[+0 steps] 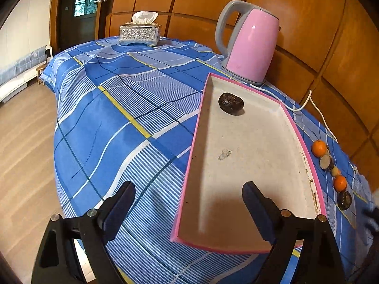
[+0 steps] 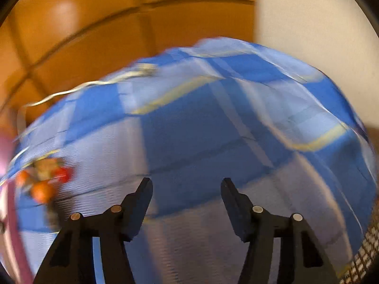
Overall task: Organize fruits
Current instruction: 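Grasp the red cherry tomato with the right tool, then drop the cherry tomato into the tray and withdraw the right tool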
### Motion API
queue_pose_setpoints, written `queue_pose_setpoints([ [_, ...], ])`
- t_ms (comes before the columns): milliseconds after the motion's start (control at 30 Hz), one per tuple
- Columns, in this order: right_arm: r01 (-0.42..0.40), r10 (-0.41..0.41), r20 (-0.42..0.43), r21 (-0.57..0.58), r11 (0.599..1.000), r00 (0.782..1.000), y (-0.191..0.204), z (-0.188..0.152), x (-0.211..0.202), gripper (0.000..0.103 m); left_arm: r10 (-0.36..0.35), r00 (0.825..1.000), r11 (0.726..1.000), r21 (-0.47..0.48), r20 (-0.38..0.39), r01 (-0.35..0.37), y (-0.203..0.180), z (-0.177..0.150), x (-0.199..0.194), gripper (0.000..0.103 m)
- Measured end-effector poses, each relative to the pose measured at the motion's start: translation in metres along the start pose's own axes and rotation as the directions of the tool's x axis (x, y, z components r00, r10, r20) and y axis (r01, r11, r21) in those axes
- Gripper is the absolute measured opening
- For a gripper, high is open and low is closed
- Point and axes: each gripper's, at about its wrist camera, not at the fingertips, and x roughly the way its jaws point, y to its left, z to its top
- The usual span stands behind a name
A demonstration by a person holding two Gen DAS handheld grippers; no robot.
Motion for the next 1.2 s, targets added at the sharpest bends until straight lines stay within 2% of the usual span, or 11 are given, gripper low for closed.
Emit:
queue_pose_setpoints([
  [133,-0.204,0.198,-0.057,-0.128,0.971,0.979,0.06,0.012,0.005,0.052,-0.003,1.0,1.0,0.0,-0.003,0.003,0.0,-0.001,-0.001,0.092],
  [233,-0.271,0.255,-0.112,-0.156,0.95,0.96,0.092,0.017,0.02,0.045,-0.003,1.0,1.0,0.006,-0.001,0.003,-0.001,-0.001,-0.001,0.092],
  [467,-0.315,0.284,-0.223,-0.118,0.942,0.932,0.122,0.025,0.06,0.043,0.002,1.0,1.0,-0.005,-0.018,-0.003,0.002,-0.001,0.003,0.093],
  [500,-0.31,0.278,-0.232,-0.115,0.944,0.932,0.124,0.025,0.065,0.039,0.004,1.0,1.0,-0.009,-0.024,-0.004,0.003,-0.001,0.004,0.093],
  [600,-0.321,0.286,-0.235,-0.126,0.939,0.929,0.131,0.024,0.067,0.027,0.008,1.0,1.0,-0.015,-0.03,-0.008,0.004,-0.002,0.006,0.093],
  [700,-0.311,0.273,-0.231,-0.148,0.939,0.934,0.133,0.025,0.062,0.025,0.007,1.0,1.0,-0.011,-0.023,-0.008,0.004,-0.002,0.005,0.093],
  [833,-0.359,0.34,-0.15,-0.126,0.925,0.928,0.127,0.03,0.031,0.025,0.006,1.0,1.0,-0.01,-0.028,-0.006,0.003,-0.002,0.006,0.093],
  [900,-0.418,0.401,-0.13,-0.159,0.894,0.907,0.136,0.03,0.011,0.026,0.006,1.0,1.0,-0.014,-0.03,-0.006,0.004,-0.002,0.007,0.093],
  [1000,-0.553,0.523,-0.18,-0.248,0.795,0.833,0.165,0.017,-0.014,0.026,0.005,1.0,1.0,-0.014,-0.03,-0.006,0.004,-0.002,0.006,0.093],
  [1133,-0.661,0.582,-0.314,-0.358,0.659,0.75,0.218,-0.02,-0.028,0.025,0.003,1.0,1.0,-0.015,-0.03,-0.004,0.004,-0.002,0.006,0.093],
  [1200,-0.691,0.579,-0.377,-0.405,0.599,0.723,0.245,-0.046,-0.033,0.025,0.004,1.0,1.0,-0.015,-0.03,-0.004,0.004,-0.002,0.006,0.093],
])
